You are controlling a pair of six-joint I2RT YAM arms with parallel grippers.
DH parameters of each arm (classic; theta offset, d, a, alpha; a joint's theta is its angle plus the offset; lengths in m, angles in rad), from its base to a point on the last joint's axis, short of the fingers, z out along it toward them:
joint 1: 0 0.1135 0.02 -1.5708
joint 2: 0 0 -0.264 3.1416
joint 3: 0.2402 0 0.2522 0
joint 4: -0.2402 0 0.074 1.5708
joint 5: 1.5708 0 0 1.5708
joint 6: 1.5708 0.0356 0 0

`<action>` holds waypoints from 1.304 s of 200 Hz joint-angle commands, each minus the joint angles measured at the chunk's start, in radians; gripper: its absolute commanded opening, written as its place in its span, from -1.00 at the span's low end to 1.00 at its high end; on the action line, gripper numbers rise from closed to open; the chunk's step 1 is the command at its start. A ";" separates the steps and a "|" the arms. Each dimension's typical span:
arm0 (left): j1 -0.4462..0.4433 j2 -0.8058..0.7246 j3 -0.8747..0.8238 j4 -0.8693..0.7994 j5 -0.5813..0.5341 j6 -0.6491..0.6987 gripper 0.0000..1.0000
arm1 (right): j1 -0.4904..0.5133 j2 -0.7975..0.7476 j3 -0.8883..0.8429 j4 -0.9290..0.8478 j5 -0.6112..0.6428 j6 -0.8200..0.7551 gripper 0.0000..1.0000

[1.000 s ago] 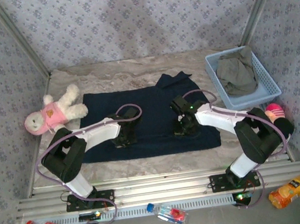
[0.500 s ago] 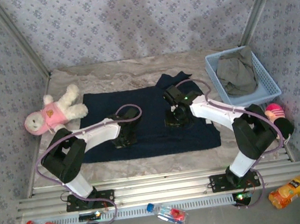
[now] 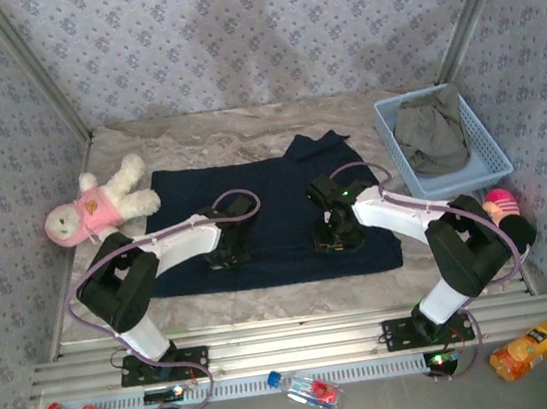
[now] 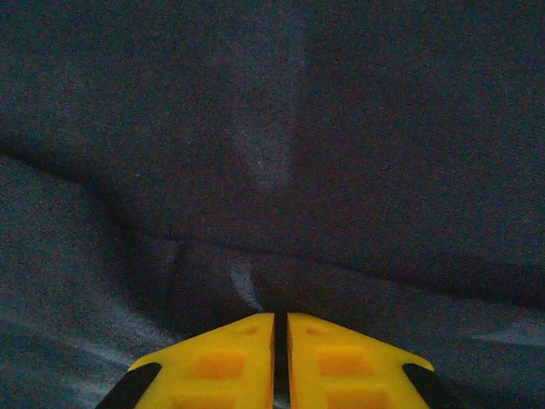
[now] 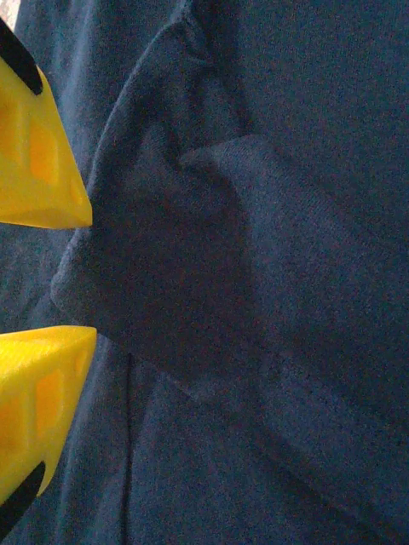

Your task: Fold and stack the mixed laundry pile

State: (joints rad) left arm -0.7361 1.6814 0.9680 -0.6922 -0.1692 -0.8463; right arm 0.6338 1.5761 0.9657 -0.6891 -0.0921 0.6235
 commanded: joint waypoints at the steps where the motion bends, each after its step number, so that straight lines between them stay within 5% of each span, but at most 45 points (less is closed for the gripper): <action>1: -0.002 0.036 0.001 -0.022 -0.025 0.016 -0.74 | 0.007 0.008 -0.010 -0.009 0.017 0.024 -0.26; 55: -0.002 0.038 0.005 -0.030 -0.027 0.009 -0.74 | 0.006 0.034 -0.002 0.007 -0.015 0.014 -0.50; 117: -0.002 0.035 -0.005 -0.038 -0.023 -0.004 -0.75 | 0.007 0.046 -0.015 0.015 -0.013 0.015 -0.46; 168: -0.002 0.027 -0.012 -0.041 -0.023 -0.008 -0.75 | 0.008 0.051 -0.008 0.022 -0.013 0.014 -1.00; 261: -0.002 0.027 -0.022 -0.029 -0.023 0.005 -0.74 | 0.007 -0.023 0.094 -0.050 0.006 0.014 -1.00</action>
State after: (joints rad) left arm -0.7364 1.6852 0.9726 -0.6991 -0.1696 -0.8471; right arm 0.6342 1.5654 1.0409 -0.7010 -0.1005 0.6384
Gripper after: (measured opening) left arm 0.127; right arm 0.053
